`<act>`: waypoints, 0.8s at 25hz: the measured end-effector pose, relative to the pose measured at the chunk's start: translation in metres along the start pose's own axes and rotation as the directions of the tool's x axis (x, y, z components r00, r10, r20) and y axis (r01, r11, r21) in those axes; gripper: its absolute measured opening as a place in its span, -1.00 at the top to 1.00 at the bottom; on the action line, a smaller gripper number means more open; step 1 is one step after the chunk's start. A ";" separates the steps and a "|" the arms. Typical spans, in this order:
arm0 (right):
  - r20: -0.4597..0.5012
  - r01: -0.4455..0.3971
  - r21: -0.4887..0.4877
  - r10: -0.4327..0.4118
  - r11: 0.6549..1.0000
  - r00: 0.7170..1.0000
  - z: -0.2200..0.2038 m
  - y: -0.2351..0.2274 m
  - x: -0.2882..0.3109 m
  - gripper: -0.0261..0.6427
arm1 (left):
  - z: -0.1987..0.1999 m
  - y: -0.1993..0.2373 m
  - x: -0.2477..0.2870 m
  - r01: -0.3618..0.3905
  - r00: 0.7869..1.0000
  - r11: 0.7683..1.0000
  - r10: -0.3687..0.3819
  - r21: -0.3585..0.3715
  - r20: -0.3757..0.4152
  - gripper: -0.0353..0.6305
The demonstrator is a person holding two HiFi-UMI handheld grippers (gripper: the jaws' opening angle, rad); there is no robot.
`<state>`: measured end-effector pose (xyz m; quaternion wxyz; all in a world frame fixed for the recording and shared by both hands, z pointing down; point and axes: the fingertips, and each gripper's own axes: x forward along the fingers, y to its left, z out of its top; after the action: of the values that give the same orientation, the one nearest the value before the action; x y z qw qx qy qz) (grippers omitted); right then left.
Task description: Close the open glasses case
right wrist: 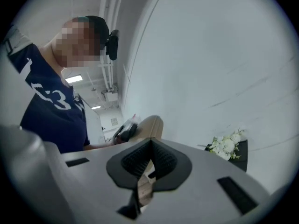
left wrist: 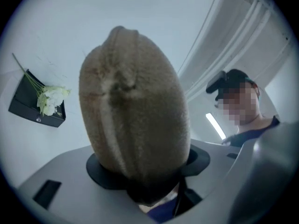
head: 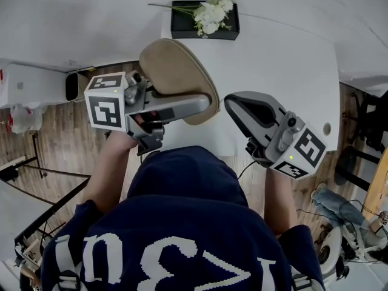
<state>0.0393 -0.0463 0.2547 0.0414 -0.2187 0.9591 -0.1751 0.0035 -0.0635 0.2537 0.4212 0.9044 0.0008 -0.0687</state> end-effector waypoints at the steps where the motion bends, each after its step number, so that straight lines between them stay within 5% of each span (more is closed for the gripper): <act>1: 0.038 0.014 0.005 -0.014 1.000 0.999 0.010 -0.004 -0.003 0.86 | -0.018 0.001 0.006 -0.015 0.994 0.999 0.019 0.033 -0.105 0.03; 3: 0.075 0.045 -0.024 -0.043 0.999 0.996 0.031 -0.013 -0.009 0.86 | -0.057 0.000 0.018 -0.007 0.966 0.999 0.016 0.036 -0.257 0.03; 4: 0.052 0.050 -0.056 -0.047 0.997 0.998 0.037 -0.016 -0.010 0.86 | -0.068 -0.004 0.023 0.021 0.966 1.000 -0.025 -0.017 -0.259 0.03; 7: -0.027 0.031 -0.092 -0.033 0.995 0.999 0.037 -0.020 -0.013 0.86 | -0.069 -0.006 0.026 0.058 0.984 0.992 -0.076 -0.113 -0.163 0.03; 11: -0.114 -0.030 -0.048 0.024 0.998 0.993 0.006 -0.015 -0.012 0.84 | -0.054 0.005 0.018 0.012 0.988 0.997 -0.024 -0.076 -0.153 0.02; 15: -0.262 -0.136 0.000 0.131 0.991 0.956 -0.048 0.009 0.003 0.45 | -0.025 0.011 0.003 -0.021 0.996 0.998 0.016 -0.061 -0.084 0.02; 20: -0.299 -0.157 0.036 0.161 0.987 0.941 -0.078 0.024 0.012 0.48 | -0.016 0.006 0.003 -0.043 0.993 0.999 0.042 -0.003 -0.109 0.02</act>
<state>0.0066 -0.0064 0.3196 -0.0899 -0.1111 0.9676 -0.2081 0.0084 -0.0553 0.2675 0.4243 0.9054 0.0046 -0.0102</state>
